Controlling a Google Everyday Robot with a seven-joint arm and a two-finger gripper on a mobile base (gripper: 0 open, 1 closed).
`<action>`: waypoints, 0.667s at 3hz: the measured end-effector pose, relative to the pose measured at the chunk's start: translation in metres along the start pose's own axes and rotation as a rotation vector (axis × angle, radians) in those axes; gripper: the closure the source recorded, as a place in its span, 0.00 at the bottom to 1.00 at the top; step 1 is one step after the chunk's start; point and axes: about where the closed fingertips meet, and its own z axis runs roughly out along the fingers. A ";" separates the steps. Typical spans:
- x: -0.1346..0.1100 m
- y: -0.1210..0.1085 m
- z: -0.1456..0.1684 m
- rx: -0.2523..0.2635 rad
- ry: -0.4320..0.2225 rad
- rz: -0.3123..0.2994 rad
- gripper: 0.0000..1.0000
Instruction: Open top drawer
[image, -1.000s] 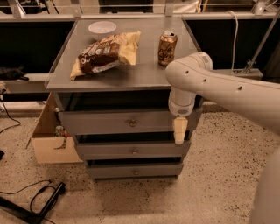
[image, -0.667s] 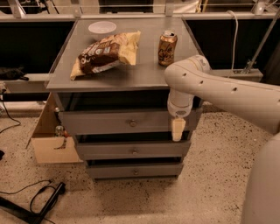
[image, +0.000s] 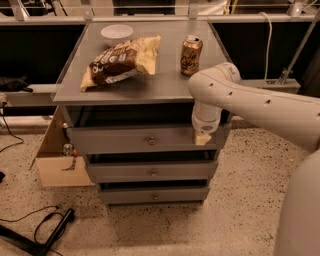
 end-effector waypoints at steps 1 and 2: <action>0.007 0.006 -0.006 -0.014 0.003 0.001 0.96; 0.006 0.003 -0.010 -0.014 0.003 0.001 1.00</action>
Offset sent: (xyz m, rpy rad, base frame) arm -0.1674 -0.1135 0.0341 -0.1070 0.3565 -0.0771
